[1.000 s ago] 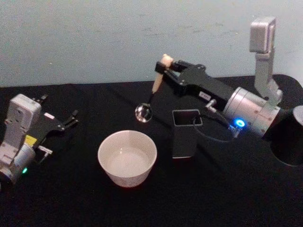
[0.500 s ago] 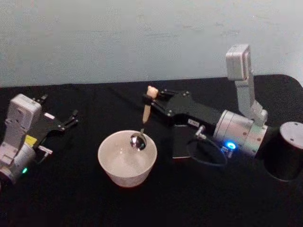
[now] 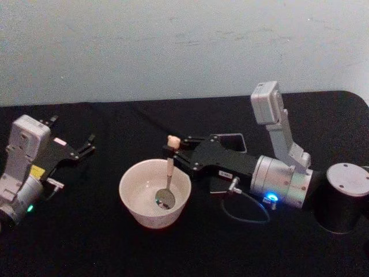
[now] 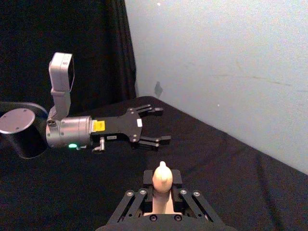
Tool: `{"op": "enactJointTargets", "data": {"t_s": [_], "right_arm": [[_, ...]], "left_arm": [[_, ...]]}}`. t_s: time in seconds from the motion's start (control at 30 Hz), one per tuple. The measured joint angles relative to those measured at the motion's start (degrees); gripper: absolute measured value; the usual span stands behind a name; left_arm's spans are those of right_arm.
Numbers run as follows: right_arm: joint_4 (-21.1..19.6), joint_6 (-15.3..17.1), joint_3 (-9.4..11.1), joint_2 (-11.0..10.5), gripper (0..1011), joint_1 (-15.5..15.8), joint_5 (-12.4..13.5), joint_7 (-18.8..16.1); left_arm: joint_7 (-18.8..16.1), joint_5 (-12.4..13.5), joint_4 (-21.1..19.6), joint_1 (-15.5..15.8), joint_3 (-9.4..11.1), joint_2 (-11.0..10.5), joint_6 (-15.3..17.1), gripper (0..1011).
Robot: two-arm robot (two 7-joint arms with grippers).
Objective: Pick up the stirring spoon with one hand, stir inside the cup, then place it back in its original position.
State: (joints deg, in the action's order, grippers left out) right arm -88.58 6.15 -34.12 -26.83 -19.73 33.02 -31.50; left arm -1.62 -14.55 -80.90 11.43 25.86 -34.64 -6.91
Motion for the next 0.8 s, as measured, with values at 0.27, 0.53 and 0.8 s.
{"op": "enactJointTargets", "data": {"t_s": [0.27, 0.53, 0.8], "right_arm": [[0.8, 0.4, -1.5, 1.1, 213, -0.6, -2.1, -0.1], [2.5, 0.7, -3.4, 3.5, 214, -1.5, -5.1, 0.6], [4.9, 1.1, -3.7, 6.6, 214, -2.7, -7.0, 2.1]], "left_arm": [[0.0, 0.0, 0.0, 0.0, 0.0, 0.0, 0.0, 1002], [0.0, 0.0, 0.0, 0.0, 0.0, 0.0, 0.0, 1001], [0.0, 0.0, 0.0, 0.0, 0.0, 0.0, 0.0, 1001]]}}
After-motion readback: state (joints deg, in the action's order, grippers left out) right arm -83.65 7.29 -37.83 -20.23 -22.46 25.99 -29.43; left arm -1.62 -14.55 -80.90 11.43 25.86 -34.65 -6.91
